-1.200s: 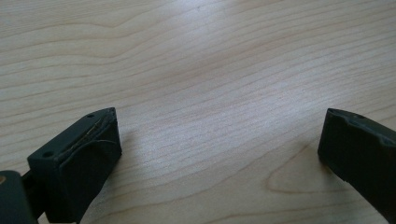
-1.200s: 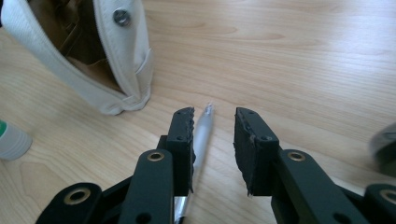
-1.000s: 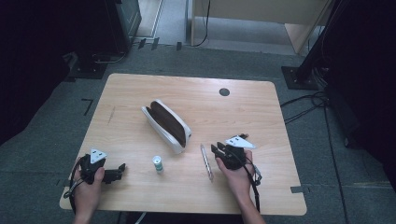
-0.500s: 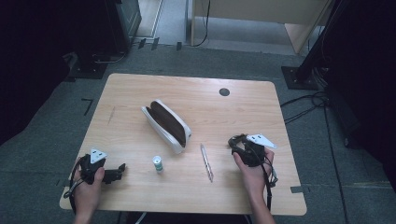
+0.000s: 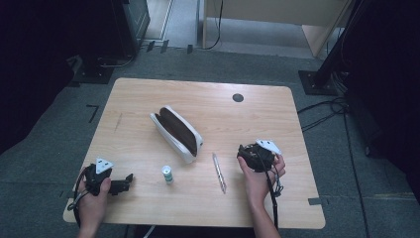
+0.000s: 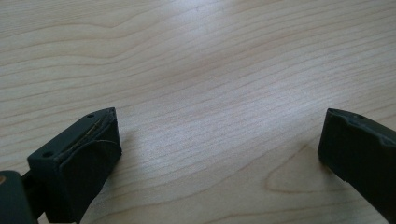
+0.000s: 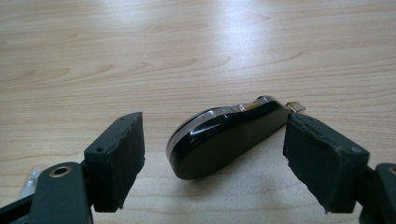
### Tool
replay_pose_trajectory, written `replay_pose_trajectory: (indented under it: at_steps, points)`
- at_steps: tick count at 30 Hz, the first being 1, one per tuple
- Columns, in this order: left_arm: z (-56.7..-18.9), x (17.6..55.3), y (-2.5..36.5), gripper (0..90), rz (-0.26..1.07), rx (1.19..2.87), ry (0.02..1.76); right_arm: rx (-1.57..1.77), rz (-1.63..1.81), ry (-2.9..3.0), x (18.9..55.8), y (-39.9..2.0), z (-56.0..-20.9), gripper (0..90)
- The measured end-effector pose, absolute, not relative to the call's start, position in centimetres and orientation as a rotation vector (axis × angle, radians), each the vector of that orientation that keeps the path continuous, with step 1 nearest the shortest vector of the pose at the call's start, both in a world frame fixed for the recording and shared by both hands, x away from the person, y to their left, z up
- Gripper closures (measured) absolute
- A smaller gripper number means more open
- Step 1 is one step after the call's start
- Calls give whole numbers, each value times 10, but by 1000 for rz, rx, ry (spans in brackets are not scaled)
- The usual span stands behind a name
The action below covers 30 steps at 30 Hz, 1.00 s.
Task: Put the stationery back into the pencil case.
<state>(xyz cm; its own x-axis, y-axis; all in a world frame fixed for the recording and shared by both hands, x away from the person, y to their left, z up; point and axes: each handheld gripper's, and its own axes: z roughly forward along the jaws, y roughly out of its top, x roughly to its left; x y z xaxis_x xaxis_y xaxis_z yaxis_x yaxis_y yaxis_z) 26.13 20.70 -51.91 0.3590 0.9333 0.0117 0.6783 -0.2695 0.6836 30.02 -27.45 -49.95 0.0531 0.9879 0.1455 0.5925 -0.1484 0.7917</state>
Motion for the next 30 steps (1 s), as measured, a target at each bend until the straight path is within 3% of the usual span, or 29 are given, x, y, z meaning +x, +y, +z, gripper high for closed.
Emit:
replay_pose_trajectory:
  at_steps: [15, 30]
  points:
    - [-519, 261, 207, 0, 564, 2039, 1393, 1804, 811, 1530, 313, -266, -514, 211]
    - [-519, 261, 207, 0, 564, 2039, 1393, 1793, 769, 1508, 309, -267, -518, 376]
